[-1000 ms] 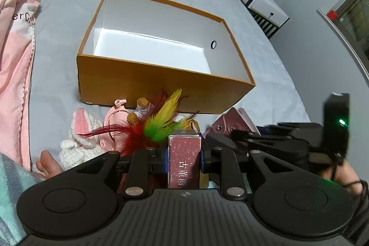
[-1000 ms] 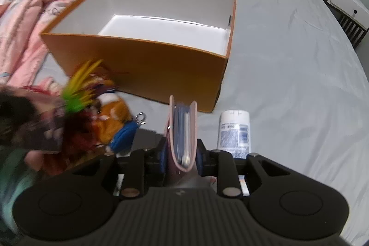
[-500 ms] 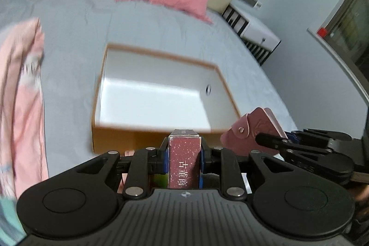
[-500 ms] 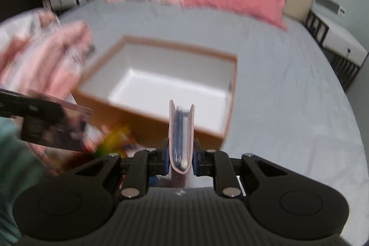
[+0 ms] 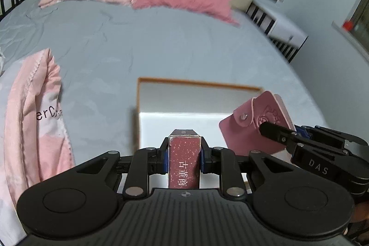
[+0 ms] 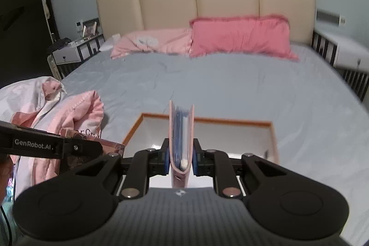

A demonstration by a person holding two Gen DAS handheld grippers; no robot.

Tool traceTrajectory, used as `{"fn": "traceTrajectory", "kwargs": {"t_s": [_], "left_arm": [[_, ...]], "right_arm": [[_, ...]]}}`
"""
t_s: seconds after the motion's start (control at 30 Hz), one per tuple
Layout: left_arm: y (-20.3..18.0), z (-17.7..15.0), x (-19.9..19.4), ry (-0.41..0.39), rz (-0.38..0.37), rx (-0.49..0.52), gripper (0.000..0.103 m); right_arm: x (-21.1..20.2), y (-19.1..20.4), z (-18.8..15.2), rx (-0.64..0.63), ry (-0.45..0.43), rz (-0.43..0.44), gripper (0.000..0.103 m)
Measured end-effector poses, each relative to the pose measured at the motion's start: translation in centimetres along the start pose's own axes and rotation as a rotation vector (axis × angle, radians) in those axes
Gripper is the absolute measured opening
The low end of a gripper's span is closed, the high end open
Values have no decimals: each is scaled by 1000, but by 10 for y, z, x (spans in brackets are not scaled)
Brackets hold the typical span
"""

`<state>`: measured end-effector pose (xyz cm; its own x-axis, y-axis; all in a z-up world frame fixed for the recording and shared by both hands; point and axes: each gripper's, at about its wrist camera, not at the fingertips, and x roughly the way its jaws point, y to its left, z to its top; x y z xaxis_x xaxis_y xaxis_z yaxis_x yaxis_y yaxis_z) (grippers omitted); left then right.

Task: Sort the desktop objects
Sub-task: 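Lower the red box and pink card holder into the orange box and open both grippers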

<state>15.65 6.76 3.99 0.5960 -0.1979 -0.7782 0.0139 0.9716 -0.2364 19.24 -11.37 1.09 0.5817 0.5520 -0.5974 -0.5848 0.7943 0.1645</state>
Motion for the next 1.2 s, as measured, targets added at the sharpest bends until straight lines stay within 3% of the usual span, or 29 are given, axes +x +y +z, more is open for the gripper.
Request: {"fn": "traceTrajectory", "kwargs": {"t_s": [0.27, 0.4, 0.67, 0.97, 1.1, 1.2], "left_arm": [[2, -5, 59, 151, 27, 25, 26], [-5, -6, 78, 221, 97, 88, 26], [-3, -3, 110, 398, 114, 124, 26], [-1, -6, 99, 341, 105, 127, 29], [7, -4, 68, 243, 65, 84, 31], [17, -5, 50, 177, 83, 20, 32]], "right_arm": [[69, -4, -28, 126, 177, 84, 18], [84, -8, -35, 146, 212, 96, 19], [106, -12, -46, 215, 254, 153, 18], [118, -12, -57, 236, 297, 157, 18], [121, -3, -59, 196, 298, 143, 19], [122, 4, -58, 192, 317, 145, 19]]}}
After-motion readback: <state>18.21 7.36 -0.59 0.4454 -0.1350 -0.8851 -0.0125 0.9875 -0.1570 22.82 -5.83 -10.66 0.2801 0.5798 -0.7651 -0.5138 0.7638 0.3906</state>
